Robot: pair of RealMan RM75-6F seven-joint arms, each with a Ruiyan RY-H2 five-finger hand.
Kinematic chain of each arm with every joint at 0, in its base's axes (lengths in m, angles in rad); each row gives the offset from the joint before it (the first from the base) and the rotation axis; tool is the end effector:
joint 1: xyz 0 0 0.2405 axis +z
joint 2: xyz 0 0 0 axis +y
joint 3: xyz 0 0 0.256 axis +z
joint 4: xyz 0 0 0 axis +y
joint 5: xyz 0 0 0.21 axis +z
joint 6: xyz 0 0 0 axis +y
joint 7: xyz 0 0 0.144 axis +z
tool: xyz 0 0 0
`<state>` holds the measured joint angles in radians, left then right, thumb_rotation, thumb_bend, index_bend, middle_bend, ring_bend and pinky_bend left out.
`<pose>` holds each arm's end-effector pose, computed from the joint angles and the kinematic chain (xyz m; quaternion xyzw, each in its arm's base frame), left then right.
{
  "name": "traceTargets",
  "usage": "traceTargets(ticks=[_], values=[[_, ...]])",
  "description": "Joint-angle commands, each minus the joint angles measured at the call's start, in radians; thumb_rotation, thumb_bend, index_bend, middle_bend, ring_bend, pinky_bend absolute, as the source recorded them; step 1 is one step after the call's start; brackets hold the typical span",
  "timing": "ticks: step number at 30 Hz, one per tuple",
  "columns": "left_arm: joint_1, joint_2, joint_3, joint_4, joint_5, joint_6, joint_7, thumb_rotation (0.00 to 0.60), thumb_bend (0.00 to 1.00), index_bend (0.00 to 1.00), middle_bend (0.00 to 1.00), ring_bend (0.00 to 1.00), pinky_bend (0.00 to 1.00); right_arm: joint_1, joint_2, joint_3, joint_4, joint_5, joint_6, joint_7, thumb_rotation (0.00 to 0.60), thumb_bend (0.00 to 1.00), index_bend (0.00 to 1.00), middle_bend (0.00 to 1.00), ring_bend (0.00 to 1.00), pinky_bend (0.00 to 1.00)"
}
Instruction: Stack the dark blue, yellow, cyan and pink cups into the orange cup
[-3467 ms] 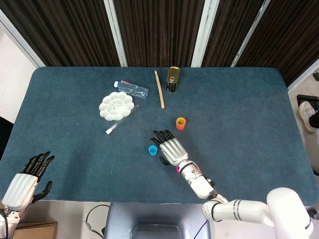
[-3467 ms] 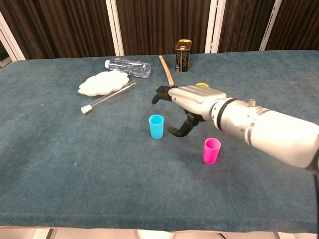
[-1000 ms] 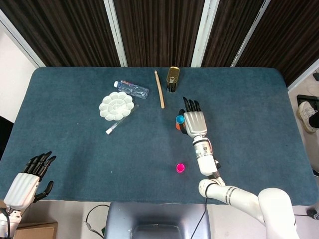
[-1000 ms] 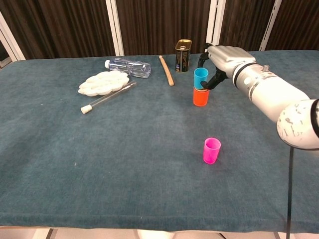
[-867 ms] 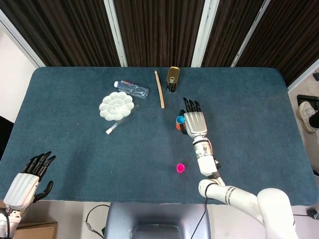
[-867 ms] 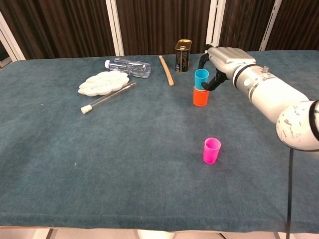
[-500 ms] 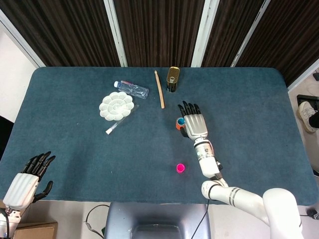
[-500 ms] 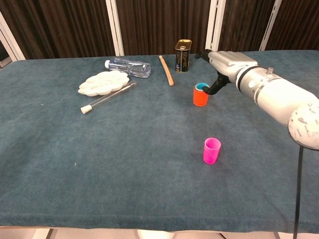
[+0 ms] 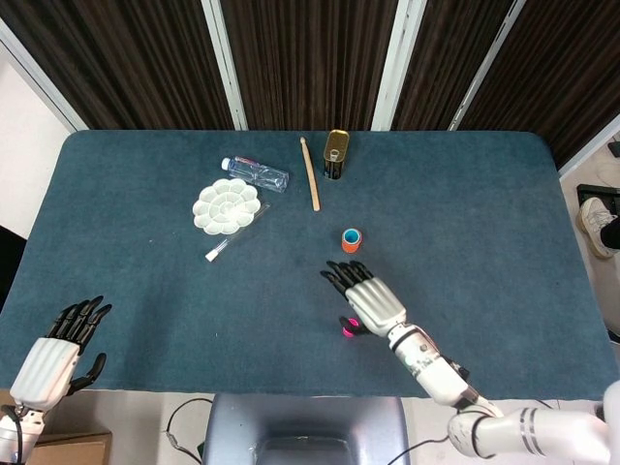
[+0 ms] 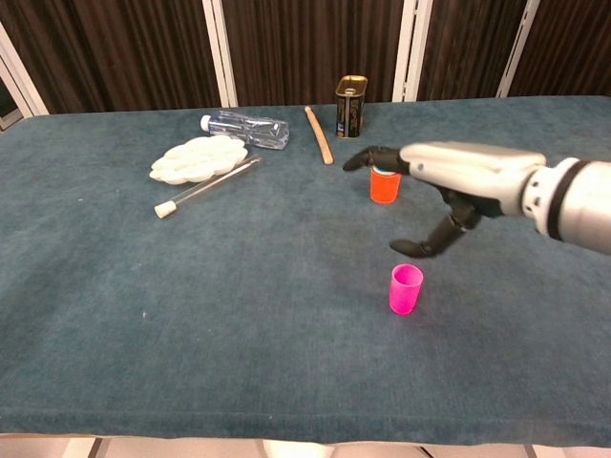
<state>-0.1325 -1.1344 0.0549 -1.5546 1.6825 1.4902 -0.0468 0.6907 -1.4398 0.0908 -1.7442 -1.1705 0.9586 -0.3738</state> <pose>-0.2977 0.1711 0.1356 -0.6727 -0.3641 -0.4005 0.5045 -0.1343 -0.2861 -0.0095 0.7782 -0.3913 0.3582 0.3362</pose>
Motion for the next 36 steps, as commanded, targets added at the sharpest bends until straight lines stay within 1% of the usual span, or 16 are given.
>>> traceTargets(ticks=[1,5,8,12,15,16,22,28,36], values=[[0.002,0.000,0.002,-0.001,0.004,0.004,0.002,0.600,0.46,0.00,0.00,0.00,0.11,-0.033,0.062,-0.061,-0.053,-0.043,-0.027,0.010,0.600,0.48,0.18,0.00,0.00,0.00],[0.003,0.001,0.003,-0.002,0.003,0.004,0.001,0.600,0.46,0.00,0.00,0.00,0.11,-0.038,0.067,-0.074,-0.034,-0.031,-0.021,-0.024,0.600,0.48,0.20,0.00,0.00,0.00],[0.002,0.002,0.002,-0.002,0.003,0.003,-0.001,0.600,0.46,0.00,0.00,0.00,0.11,-0.039,0.045,-0.068,-0.001,-0.017,-0.013,-0.036,0.600,0.48,0.22,0.00,0.00,0.00],[0.002,0.002,0.002,-0.001,0.004,0.004,-0.002,0.600,0.46,0.00,0.00,0.00,0.11,-0.029,0.019,-0.065,0.035,0.015,-0.042,-0.036,0.600,0.48,0.25,0.00,0.00,0.00],[0.002,0.002,0.002,-0.001,0.004,0.006,-0.003,0.600,0.46,0.00,0.00,0.00,0.11,-0.022,-0.002,-0.066,0.060,0.029,-0.051,-0.051,0.600,0.48,0.28,0.00,0.00,0.00],[0.003,0.002,0.002,-0.001,0.004,0.007,-0.004,0.600,0.46,0.00,0.00,0.00,0.11,-0.022,-0.009,-0.065,0.066,0.029,-0.050,-0.051,0.600,0.48,0.30,0.00,0.00,0.00],[0.001,0.003,0.001,0.002,0.001,0.004,-0.010,0.600,0.46,0.00,0.00,0.00,0.11,-0.022,-0.030,-0.062,0.084,0.032,-0.046,-0.045,0.600,0.48,0.40,0.00,0.00,0.00],[0.002,0.004,0.002,0.000,0.005,0.008,-0.010,0.600,0.46,0.00,0.00,0.00,0.11,-0.013,-0.053,-0.058,0.099,0.042,-0.058,-0.049,0.600,0.48,0.44,0.00,0.00,0.00],[0.004,0.007,0.002,0.001,0.004,0.011,-0.017,0.600,0.46,0.00,0.00,0.00,0.11,-0.014,-0.073,-0.054,0.111,0.054,-0.041,-0.065,0.600,0.48,0.51,0.00,0.00,0.00]])
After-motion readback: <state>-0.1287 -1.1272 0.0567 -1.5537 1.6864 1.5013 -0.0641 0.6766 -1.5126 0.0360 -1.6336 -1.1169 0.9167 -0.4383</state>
